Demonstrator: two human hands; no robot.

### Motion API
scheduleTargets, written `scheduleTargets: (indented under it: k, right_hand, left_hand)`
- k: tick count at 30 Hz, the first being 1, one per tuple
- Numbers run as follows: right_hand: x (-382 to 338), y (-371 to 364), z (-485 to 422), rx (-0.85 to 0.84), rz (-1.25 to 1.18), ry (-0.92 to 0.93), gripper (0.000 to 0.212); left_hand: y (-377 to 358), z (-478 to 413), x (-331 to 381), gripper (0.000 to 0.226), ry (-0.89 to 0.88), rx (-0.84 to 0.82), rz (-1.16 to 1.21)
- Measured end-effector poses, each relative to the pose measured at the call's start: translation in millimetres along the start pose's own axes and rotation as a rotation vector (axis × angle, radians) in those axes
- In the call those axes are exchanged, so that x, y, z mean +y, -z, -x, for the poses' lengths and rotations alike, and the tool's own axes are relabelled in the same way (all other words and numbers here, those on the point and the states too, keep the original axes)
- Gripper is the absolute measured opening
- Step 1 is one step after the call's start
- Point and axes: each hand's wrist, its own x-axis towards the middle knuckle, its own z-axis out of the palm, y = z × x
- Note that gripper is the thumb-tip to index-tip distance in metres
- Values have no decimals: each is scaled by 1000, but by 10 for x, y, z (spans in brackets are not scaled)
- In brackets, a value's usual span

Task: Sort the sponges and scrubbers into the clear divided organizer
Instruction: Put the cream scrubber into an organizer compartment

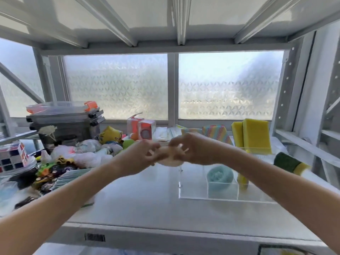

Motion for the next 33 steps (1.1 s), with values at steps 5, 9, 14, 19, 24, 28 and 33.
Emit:
scheduleTargets:
  k: [5, 9, 14, 19, 24, 28, 33]
  right_hand:
    - [523, 206, 153, 16, -86, -178, 29]
    - [702, 22, 212, -37, -4, -193, 21]
    - [718, 32, 295, 27, 133, -165, 16]
    - [778, 523, 635, 199, 116, -182, 12]
    - [1166, 1036, 1033, 362, 114, -397, 13]
    - [1669, 1078, 1154, 395, 164, -730, 55]
    - [1881, 881, 969, 210, 26, -1006, 120]
  left_hand:
    - [-327, -507, 265, 34, 9, 19, -38]
    - [-600, -600, 348, 45, 34, 89, -322]
    - [-766, -699, 325, 41, 111, 149, -453]
    - [-699, -792, 231, 49, 152, 189, -388]
    - [-435, -965, 201, 52, 93, 272, -123]
    - [-259, -1317, 242, 37, 190, 312, 9]
    - [-385, -1701, 80, 34, 313, -23, 283]
